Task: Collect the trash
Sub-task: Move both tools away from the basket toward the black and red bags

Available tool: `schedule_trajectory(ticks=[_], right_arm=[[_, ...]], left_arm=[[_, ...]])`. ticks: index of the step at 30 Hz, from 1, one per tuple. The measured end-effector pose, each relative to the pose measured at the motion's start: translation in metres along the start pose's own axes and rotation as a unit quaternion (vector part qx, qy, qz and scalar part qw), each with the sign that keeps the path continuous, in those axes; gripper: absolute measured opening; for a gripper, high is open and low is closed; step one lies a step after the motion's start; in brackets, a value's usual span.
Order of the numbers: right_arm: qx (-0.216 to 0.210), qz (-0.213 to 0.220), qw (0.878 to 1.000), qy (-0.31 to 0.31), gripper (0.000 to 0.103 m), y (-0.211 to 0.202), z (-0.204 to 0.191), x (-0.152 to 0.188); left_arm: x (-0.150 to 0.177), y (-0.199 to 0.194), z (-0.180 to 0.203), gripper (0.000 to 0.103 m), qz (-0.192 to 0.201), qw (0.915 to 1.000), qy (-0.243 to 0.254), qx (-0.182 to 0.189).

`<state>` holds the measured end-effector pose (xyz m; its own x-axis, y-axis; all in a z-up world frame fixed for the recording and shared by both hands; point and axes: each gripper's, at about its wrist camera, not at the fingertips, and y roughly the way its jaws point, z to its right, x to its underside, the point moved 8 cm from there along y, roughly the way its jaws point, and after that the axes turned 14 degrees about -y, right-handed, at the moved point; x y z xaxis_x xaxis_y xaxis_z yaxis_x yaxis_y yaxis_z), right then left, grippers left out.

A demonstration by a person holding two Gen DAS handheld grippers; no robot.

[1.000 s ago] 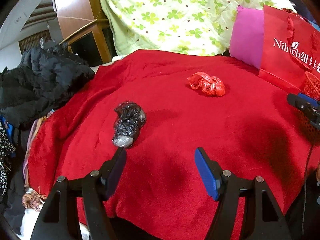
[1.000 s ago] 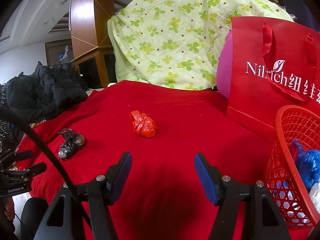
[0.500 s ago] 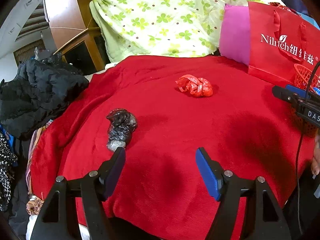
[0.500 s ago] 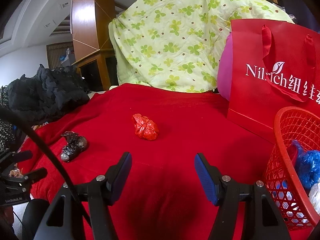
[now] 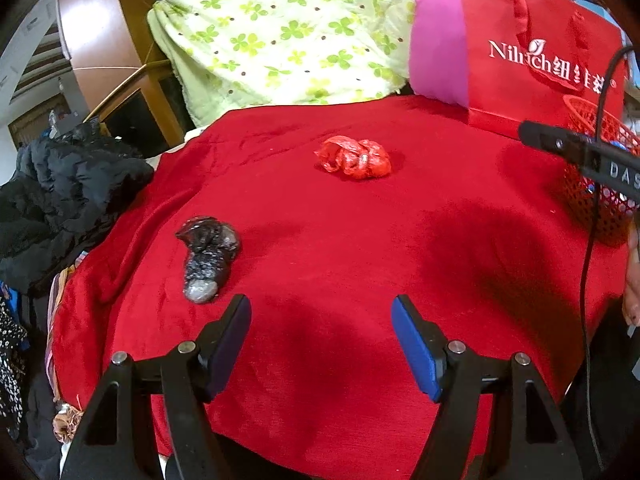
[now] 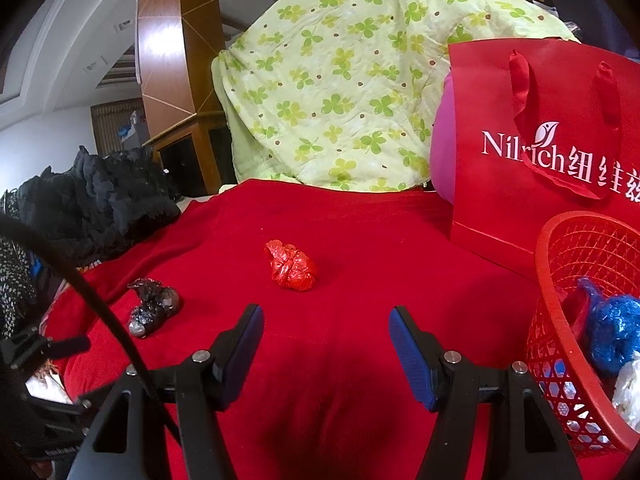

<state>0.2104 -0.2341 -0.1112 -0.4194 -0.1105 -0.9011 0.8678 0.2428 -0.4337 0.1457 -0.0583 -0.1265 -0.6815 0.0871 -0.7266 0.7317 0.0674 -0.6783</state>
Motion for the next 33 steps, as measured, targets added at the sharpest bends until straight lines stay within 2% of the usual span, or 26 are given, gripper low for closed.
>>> schedule_trajectory(ticks=[15, 33], right_arm=[[-0.003, 0.011, 0.999, 0.036, 0.069, -0.01, 0.013, -0.002], [-0.004, 0.005, 1.0, 0.024, 0.069, -0.006, 0.009, -0.003]], left_arm=[[0.013, 0.009, 0.038, 0.073, -0.017, 0.999, 0.038, 0.018], [0.018, 0.019, 0.037, 0.073, -0.029, 0.9988, 0.032, 0.022]])
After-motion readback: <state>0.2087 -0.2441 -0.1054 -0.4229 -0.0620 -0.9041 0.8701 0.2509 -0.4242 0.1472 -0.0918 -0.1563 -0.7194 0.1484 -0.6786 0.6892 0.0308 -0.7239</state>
